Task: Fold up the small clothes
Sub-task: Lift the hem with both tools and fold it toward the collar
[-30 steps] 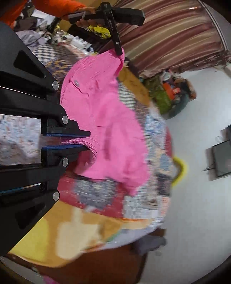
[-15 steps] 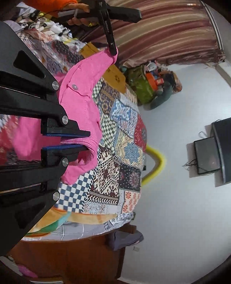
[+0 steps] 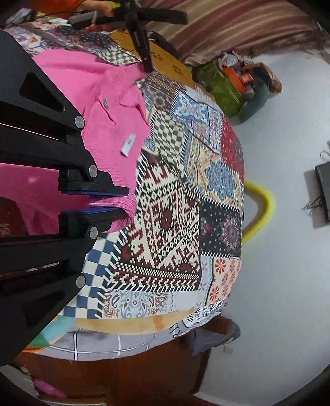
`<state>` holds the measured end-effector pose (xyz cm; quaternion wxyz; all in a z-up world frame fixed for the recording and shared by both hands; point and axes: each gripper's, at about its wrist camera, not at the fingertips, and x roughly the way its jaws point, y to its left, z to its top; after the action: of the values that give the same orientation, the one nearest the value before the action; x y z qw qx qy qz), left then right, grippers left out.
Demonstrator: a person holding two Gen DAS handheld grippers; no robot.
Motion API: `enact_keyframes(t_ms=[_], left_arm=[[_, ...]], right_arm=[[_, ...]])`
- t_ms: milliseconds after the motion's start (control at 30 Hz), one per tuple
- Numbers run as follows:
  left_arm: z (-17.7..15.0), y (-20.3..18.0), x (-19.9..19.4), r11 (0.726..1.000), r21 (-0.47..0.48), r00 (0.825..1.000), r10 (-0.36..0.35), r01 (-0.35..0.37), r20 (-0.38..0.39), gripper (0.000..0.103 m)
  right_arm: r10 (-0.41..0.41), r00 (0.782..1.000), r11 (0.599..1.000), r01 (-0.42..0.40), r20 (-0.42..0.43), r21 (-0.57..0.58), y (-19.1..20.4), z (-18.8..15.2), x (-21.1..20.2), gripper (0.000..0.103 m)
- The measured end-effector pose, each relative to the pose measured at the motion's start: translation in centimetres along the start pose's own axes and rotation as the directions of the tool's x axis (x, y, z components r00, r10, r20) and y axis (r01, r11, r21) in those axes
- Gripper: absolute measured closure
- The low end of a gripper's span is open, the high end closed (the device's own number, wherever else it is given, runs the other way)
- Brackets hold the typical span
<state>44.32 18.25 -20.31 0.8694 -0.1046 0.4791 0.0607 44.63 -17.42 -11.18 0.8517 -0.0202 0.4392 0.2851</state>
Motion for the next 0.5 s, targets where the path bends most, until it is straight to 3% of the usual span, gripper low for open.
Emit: enact_keyframes(t_ms=[133, 233, 300, 367, 500], left_arm=[[0.7, 1.0, 0.4, 0.999, -0.043, 0.999, 0.033, -0.032, 0.02, 0.096], [0.4, 1.7, -0.7, 0.999, -0.037, 1.0, 0.026, -0.025, 0.016, 0.083], [-0.5, 1.7, -1.9, 0.999, -0.013, 0.999, 0.033, -0.033, 0.02, 0.063], [-2.0, 1.7, -3.4, 0.999, 0.017, 0.999, 0.04, -0.041, 0.027, 0.056], [-5.5, 1.6, -5.3, 0.999, 0.053, 1.0, 0.002, -0.001, -0.019, 0.052]], right_arm=[[-0.037, 0.999, 0.999, 0.037, 0.013, -0.001, -0.4, 0.3, -0.5, 0.087], [-0.063, 0.998, 0.998, 0.063, 0.027, -0.014, -0.1, -0.1, -2.3, 0.069], [-0.059, 0.998, 0.998, 0.06, 0.03, -0.03, 0.2, -0.7, -3.5, 0.065], [-0.042, 0.999, 0.998, 0.043, 0.024, -0.037, 0.4, -1.7, -4.6, 0.062], [-0.026, 1.0, 0.998, 0.026, 0.0, -0.052, 1.3, -4.0, -6.0, 0.055]])
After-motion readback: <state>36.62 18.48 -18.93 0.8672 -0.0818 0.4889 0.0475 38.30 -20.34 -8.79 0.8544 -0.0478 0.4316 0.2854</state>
